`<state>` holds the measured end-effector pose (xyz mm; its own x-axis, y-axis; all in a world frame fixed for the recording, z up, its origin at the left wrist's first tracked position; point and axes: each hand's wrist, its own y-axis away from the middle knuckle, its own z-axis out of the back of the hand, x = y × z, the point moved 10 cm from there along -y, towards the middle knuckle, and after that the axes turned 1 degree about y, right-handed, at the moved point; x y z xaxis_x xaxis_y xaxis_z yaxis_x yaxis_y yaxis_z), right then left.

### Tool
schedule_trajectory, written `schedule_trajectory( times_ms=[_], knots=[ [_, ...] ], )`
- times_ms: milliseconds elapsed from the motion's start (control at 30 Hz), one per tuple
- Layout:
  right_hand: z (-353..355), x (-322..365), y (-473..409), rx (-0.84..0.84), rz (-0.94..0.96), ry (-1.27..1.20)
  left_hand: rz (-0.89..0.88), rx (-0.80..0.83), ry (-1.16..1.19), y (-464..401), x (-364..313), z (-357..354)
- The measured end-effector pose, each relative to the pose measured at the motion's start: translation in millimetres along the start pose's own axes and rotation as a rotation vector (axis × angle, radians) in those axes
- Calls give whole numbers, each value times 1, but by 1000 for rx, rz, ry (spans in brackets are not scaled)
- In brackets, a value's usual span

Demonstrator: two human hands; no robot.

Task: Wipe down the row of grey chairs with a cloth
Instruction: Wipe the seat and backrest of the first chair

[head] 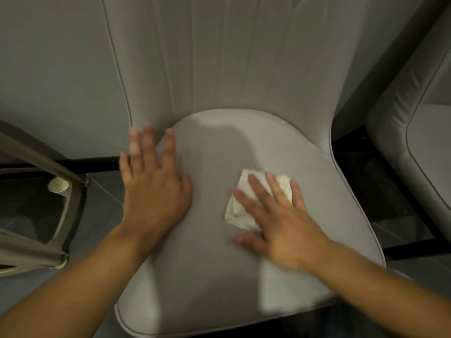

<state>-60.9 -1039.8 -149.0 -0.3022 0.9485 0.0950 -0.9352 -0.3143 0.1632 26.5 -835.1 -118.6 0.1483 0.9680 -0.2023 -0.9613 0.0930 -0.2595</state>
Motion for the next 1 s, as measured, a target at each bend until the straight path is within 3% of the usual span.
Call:
schedule_trajectory(
  times_ms=[100,267,533,767,1000],
  knots=[
    [10,-56,-61,-30,-194,7,-92,212,-23,-7,-13,-26],
    [19,-122,-136,18,-369,-54,-128,293,-39,-16,-13,-48],
    [13,-99,-72,-9,-320,-68,-137,465,-96,-27,-17,-65],
    [7,-87,14,-9,-348,49,-125,393,-132,-53,-43,-71],
    [22,-105,-105,-97,-309,-39,-150,295,-93,-50,-44,-66]
  ],
)
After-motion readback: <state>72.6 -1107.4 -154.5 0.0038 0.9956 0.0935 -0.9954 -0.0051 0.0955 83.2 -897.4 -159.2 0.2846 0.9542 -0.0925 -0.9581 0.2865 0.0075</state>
